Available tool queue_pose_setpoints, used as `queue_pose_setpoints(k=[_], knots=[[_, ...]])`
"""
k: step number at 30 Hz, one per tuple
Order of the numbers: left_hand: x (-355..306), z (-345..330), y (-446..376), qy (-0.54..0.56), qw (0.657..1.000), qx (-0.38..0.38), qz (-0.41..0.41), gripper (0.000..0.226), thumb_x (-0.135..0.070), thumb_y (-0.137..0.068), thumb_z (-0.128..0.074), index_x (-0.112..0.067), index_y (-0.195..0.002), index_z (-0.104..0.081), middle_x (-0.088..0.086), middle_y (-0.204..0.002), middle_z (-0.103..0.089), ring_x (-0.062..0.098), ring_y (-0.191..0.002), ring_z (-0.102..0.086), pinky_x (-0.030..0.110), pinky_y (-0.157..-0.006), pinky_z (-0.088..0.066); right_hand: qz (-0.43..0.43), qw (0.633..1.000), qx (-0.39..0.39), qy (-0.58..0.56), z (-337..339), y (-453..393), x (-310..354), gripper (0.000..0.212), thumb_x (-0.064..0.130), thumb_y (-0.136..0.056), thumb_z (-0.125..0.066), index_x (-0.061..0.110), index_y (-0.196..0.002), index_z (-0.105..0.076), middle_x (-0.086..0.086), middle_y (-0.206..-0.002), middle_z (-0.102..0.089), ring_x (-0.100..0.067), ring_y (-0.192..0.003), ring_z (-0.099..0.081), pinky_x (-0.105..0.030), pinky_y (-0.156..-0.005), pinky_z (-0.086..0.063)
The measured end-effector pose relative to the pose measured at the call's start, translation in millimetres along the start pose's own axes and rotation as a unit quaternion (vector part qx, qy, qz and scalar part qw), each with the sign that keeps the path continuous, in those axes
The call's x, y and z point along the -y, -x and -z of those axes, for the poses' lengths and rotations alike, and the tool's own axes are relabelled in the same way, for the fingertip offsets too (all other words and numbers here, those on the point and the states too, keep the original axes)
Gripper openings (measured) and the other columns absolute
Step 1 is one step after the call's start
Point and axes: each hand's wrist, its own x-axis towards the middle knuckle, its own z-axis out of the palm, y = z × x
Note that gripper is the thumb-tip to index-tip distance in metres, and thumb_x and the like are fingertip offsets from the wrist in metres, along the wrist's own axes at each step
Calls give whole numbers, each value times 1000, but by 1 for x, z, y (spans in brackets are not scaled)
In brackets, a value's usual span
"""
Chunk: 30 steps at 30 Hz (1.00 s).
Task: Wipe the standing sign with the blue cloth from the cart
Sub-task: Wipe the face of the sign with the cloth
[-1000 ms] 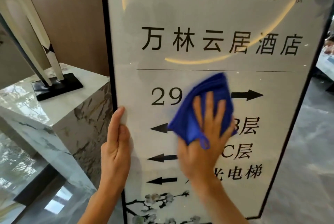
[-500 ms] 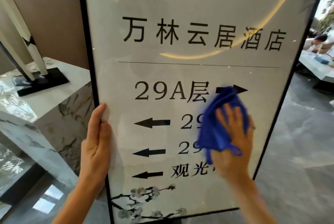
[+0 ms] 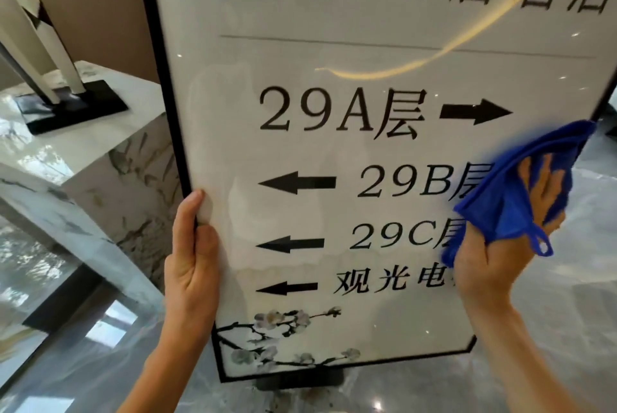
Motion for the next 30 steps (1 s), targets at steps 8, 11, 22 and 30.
queue_pose_setpoints(k=[8,11,22,30], knots=[[-5,2,0,35,999,13,-26,40,-36,-107,-34,-63,-136,-34,-50,-114,-53,-29,-94,-50,-7,-77,-38,-66,997,27,12,-71,103,141,65,31,-95,-49,27,-156,-25,16,-168,-9,-24,-157,-5,-59,-124,-2],[-3,2,-1,42,999,13,-26,43,-32,-107,-34,-64,-136,-35,-48,-122,-52,-27,-97,-52,-5,-77,-40,14,993,105,60,-84,152,165,65,47,-101,-35,31,-160,-14,13,-169,-4,-21,-157,-5,-54,-124,1],[4,-2,-1,54,998,-3,-13,40,-56,-102,-39,-59,-141,-33,-46,-134,-44,-24,-113,-48,0,-93,-39,271,937,202,89,-22,122,42,75,41,-90,-53,34,-158,-22,15,-162,-26,-12,-154,-18,-51,-125,-9],[42,0,62,-31,998,-18,47,39,-57,-97,-37,-73,-132,-31,-55,-131,-38,-20,-119,-43,10,-106,-35,141,984,87,58,22,56,-55,52,27,-98,-50,18,-149,-42,6,-162,-32,-32,-150,-29,-65,-117,-21]])
